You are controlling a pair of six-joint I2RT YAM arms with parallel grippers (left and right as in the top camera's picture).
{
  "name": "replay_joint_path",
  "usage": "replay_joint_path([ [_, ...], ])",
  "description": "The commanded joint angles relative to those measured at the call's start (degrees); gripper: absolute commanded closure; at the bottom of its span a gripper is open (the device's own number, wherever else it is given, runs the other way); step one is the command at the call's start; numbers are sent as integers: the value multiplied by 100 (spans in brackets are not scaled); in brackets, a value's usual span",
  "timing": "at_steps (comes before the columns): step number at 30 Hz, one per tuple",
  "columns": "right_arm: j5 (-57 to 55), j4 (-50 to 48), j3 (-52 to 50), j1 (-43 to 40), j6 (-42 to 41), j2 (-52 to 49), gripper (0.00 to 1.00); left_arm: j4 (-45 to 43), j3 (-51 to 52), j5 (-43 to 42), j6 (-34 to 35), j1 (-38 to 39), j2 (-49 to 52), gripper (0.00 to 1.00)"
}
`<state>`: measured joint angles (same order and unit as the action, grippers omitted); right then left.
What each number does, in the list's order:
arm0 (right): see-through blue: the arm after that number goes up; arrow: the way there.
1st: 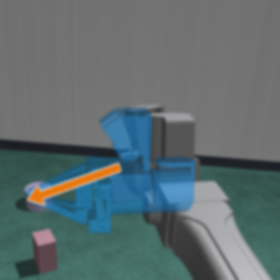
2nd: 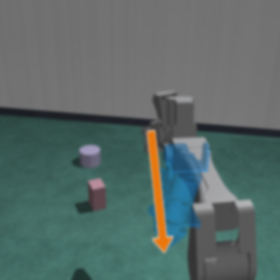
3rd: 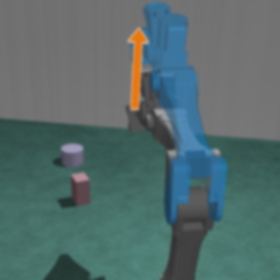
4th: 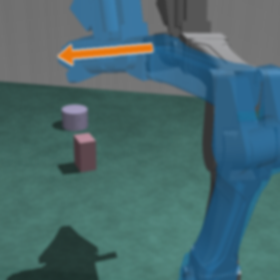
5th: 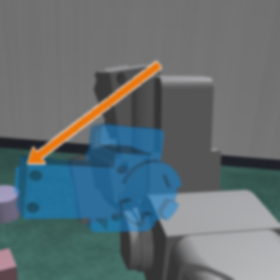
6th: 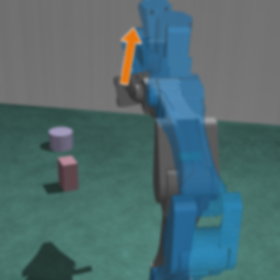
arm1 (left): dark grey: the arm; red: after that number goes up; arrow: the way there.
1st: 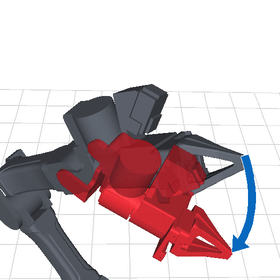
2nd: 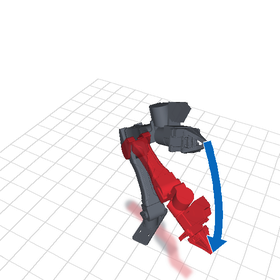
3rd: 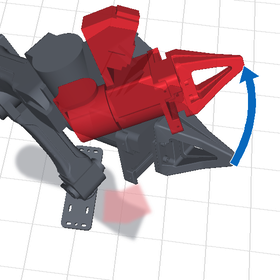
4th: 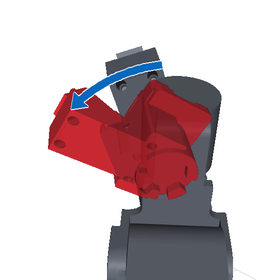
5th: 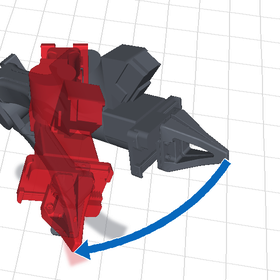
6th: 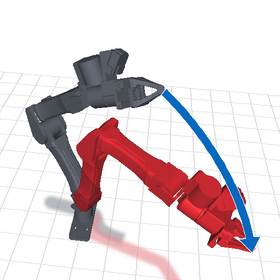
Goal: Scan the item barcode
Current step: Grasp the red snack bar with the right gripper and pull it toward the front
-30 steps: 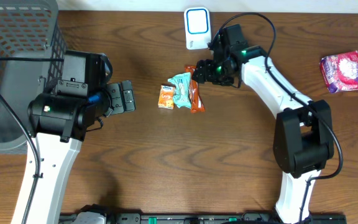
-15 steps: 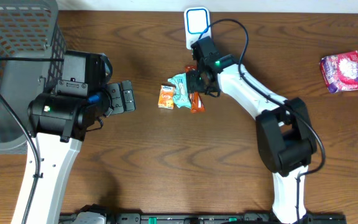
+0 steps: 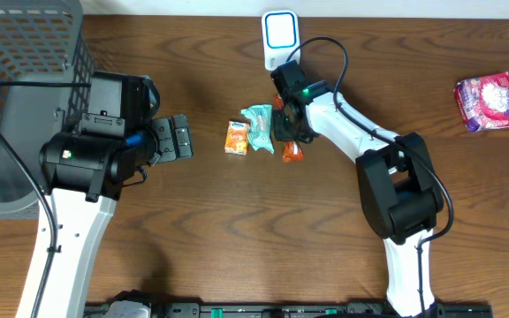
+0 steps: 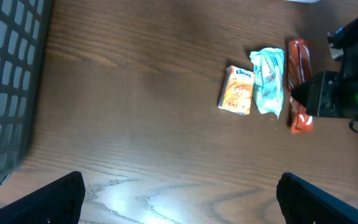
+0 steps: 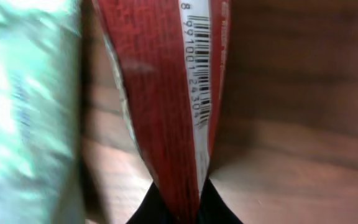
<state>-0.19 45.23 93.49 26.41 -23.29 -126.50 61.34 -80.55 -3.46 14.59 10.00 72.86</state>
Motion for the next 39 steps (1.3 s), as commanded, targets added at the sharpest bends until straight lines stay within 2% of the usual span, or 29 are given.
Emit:
replay_joint_path([
  [1, -382, 437, -37, -170, 17, 24, 95, 13, 9, 74, -33, -7, 13, 2],
  [5, -490, 881, -37, -278, 20, 160, 88, 13, 9, 74, -33, -7, 13, 2],
  [8, -564, 1102, -37, -328, 22, 310, 73, 13, 9, 74, -33, -7, 13, 2],
  [14, -546, 1174, -37, -365, 111, 619, 53, 13, 9, 74, -33, -7, 13, 2],
  [17, -546, 1093, -37, -358, 109, 682, 51, 13, 9, 74, -33, -7, 13, 2],
  [20, -546, 1012, -37, -339, 107, 684, 58, 13, 9, 74, -33, -7, 13, 2],
  [23, -549, 962, -39, -337, 107, 684, 80, 13, 9, 74, -33, -7, 13, 2],
  [27, -553, 909, -39, -328, 105, 682, 99, 13, 9, 74, -33, -7, 13, 2],
  [39, -774, 745, -50, -328, 109, 638, 99, 13, 9, 74, -33, -7, 13, 2],
])
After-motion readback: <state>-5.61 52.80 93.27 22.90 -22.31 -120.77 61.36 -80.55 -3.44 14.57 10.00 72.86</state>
